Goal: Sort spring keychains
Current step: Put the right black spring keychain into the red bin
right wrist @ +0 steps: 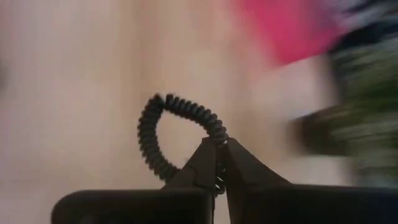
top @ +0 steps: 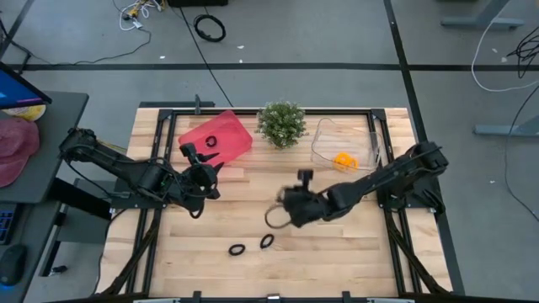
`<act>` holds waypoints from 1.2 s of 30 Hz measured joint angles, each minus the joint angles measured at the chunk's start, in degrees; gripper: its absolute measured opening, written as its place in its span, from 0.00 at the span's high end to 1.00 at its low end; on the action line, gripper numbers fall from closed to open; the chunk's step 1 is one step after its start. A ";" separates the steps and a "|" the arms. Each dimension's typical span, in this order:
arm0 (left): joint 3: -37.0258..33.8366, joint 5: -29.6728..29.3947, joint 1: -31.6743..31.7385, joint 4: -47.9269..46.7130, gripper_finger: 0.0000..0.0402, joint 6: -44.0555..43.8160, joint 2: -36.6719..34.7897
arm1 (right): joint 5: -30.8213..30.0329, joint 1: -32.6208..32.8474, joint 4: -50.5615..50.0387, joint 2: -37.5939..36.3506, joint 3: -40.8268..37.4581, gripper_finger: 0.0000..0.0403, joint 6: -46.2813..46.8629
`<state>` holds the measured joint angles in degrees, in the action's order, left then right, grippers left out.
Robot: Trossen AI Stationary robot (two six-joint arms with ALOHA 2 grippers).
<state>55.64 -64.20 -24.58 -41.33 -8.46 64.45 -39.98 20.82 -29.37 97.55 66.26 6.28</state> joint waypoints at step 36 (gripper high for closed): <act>-0.01 13.45 0.37 14.12 0.61 0.32 1.30 | -24.71 -3.33 62.69 9.93 8.98 0.99 -70.35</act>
<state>55.63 -50.76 -24.21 -27.21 -8.13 65.75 -64.69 17.48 33.32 107.48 75.24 -64.07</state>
